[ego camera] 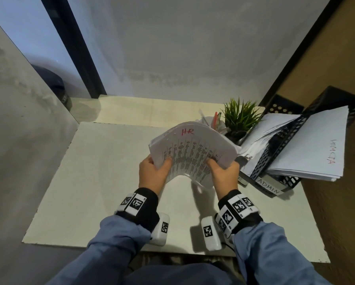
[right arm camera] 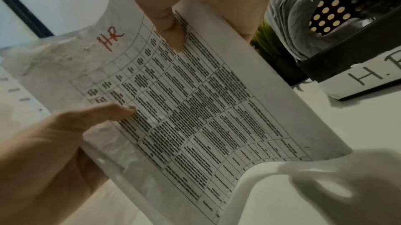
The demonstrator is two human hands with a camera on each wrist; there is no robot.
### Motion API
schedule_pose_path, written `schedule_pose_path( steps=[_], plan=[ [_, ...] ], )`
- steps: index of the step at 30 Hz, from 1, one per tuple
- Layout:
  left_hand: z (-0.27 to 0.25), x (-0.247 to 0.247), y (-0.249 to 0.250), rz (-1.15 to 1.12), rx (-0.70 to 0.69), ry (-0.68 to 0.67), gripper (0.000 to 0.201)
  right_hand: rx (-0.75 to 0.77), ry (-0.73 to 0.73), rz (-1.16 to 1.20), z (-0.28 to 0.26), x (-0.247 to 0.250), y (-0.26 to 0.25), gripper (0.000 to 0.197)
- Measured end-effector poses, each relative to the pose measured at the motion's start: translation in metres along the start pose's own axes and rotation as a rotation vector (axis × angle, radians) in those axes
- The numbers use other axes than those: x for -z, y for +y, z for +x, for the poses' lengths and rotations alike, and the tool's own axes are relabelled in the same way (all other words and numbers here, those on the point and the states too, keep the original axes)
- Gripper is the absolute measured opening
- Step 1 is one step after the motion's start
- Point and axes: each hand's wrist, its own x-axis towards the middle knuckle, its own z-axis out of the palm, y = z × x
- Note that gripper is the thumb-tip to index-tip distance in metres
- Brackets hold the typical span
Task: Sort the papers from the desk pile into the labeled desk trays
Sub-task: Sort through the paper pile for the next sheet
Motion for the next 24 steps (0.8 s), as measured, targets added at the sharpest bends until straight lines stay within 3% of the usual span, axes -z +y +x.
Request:
schedule_pose_path(
  steps=[7,9,11,13,14,17,19,21,22,24],
  plan=[
    [0.001,-0.001,-0.022,0.201,0.146,-0.146,0.010,-0.138,0.010,-0.034,0.016,0.011,0.027,0.014],
    [-0.002,0.000,-0.007,0.191,0.072,-0.114,0.008,-0.053,-0.021,-0.054,0.021,0.017,0.015,0.012],
    [-0.001,-0.001,0.021,0.116,-0.046,-0.082,0.020,0.077,0.017,-0.106,0.030,0.026,-0.004,0.010],
    [0.004,-0.003,0.054,0.101,-0.197,-0.083,0.027,0.186,0.170,-0.152,0.041,0.039,-0.019,0.012],
    [0.007,-0.005,0.071,0.121,-0.263,-0.088,0.030,0.197,0.272,-0.178,0.048,0.045,-0.025,0.025],
    [0.020,-0.014,0.119,0.295,-0.454,-0.136,0.022,-0.005,0.468,-0.218,0.076,0.062,-0.026,0.063],
    [0.029,-0.025,0.144,0.455,-0.540,-0.183,0.007,-0.270,0.455,-0.192,0.095,0.067,-0.018,0.088],
    [0.036,-0.040,0.163,0.570,-0.598,-0.245,0.008,-0.447,0.434,-0.102,0.106,0.067,-0.015,0.112],
    [0.039,-0.047,0.169,0.609,-0.613,-0.285,0.009,-0.502,0.413,-0.085,0.111,0.068,-0.012,0.107],
    [0.045,-0.065,0.178,0.715,-0.656,-0.337,0.012,-0.540,0.355,-0.085,0.118,0.071,-0.015,0.062]
  ],
)
